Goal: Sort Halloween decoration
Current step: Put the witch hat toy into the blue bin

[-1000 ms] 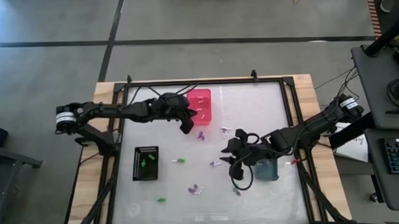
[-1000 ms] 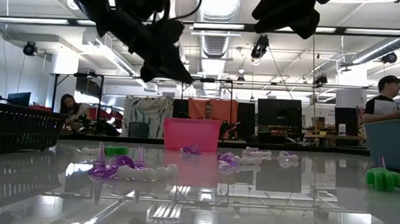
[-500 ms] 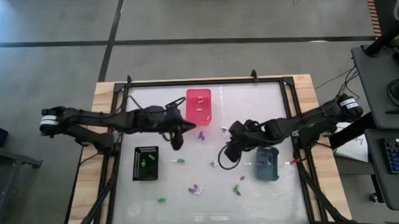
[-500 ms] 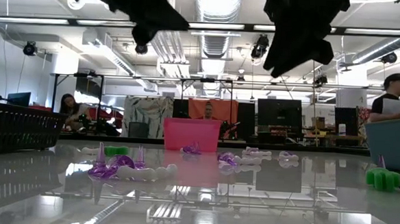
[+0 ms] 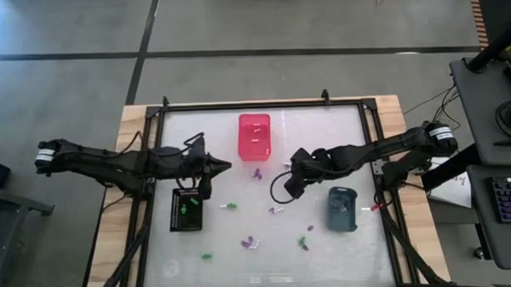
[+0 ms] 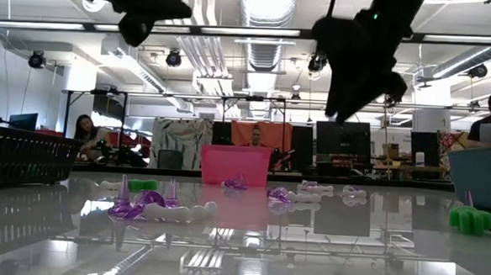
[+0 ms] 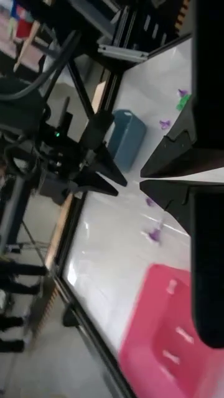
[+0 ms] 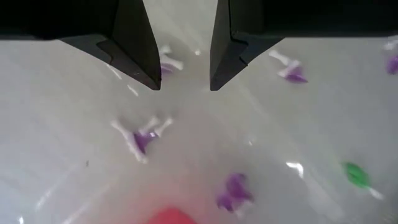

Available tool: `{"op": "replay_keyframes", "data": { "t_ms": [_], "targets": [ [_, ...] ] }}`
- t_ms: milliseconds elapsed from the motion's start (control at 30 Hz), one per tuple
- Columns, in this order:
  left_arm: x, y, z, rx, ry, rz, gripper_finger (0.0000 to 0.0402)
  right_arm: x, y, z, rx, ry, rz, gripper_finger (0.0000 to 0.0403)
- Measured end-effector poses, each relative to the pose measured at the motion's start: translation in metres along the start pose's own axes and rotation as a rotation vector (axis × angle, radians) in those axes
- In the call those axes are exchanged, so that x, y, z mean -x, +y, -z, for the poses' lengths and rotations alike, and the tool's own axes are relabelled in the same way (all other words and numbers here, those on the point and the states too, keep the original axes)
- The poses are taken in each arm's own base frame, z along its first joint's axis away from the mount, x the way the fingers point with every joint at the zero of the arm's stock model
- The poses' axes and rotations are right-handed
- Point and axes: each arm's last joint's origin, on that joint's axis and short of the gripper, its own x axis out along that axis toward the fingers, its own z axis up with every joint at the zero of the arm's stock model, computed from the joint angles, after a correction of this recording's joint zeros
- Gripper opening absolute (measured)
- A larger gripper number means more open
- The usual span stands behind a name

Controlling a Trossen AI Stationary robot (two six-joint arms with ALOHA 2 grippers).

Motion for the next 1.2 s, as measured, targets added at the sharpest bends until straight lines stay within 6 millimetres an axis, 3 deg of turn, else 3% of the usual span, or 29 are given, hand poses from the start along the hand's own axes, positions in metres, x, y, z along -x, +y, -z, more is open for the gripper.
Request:
{"op": "replay_keyframes", "data": {
  "t_ms": [233, 600, 933, 1200],
  "targets": [
    [0.007, 0.006, 0.012, 0.036, -0.009, -0.027, 0.0000, -0.030, -0.008, 0.001, -0.001, 0.132, 0.091, 0.0127],
    [0.006, 0.007, 0.015, 0.038, -0.007, -0.031, 0.0000, -0.061, -0.010, 0.007, 0.012, 0.210, 0.168, 0.0127],
    [0.005, 0.008, 0.016, 0.035, -0.002, -0.045, 0.0000, -0.081, -0.009, 0.013, 0.026, 0.244, 0.200, 0.0126],
    [0.005, 0.008, 0.016, 0.034, -0.006, -0.058, 0.0000, -0.085, -0.008, 0.013, 0.033, 0.240, 0.193, 0.0092]
  ]
}}
